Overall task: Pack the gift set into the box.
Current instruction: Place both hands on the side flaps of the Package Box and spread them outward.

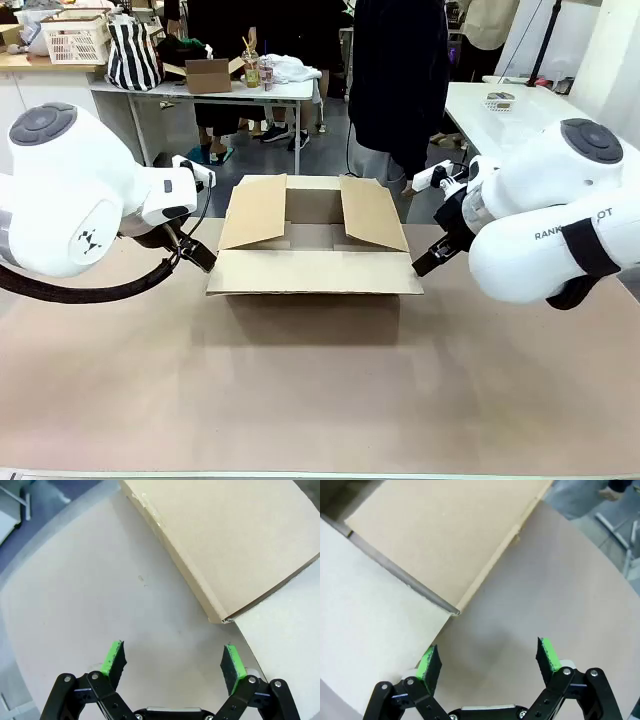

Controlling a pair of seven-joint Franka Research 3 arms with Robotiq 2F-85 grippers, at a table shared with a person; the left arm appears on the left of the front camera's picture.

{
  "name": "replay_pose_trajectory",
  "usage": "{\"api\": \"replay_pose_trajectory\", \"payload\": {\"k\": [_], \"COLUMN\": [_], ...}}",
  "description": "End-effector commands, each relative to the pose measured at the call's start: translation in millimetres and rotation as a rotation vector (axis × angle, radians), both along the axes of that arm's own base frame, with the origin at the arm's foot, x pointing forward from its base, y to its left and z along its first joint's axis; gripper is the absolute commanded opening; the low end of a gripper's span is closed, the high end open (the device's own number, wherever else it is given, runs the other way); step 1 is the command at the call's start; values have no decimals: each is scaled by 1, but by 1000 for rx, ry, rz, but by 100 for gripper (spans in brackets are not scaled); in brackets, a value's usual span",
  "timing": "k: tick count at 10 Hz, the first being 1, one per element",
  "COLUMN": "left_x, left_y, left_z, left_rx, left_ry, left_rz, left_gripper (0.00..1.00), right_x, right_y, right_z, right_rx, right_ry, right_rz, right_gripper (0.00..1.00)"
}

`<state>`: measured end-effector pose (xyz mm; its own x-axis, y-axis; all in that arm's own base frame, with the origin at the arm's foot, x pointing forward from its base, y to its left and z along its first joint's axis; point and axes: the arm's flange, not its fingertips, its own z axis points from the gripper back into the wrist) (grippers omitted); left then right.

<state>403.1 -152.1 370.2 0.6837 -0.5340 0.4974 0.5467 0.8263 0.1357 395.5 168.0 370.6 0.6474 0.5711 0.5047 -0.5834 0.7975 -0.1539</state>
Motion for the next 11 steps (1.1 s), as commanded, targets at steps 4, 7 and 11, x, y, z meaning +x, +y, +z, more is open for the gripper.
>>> {"api": "replay_pose_trajectory", "payload": {"k": [4,7,11], "left_x": [0,0,0], "left_y": [0,0,0], "left_z": [0,0,0], "left_rx": [0,0,0], "left_ry": [0,0,0], "left_rz": [0,0,0], "left_gripper": [100,100,100], "right_x": [0,0,0], "right_y": [0,0,0], "right_z": [0,0,0], "right_rx": [0,0,0], "right_ry": [-1,-1,-1], "right_rz": [1,1,1], "right_gripper": [100,100,100]}}
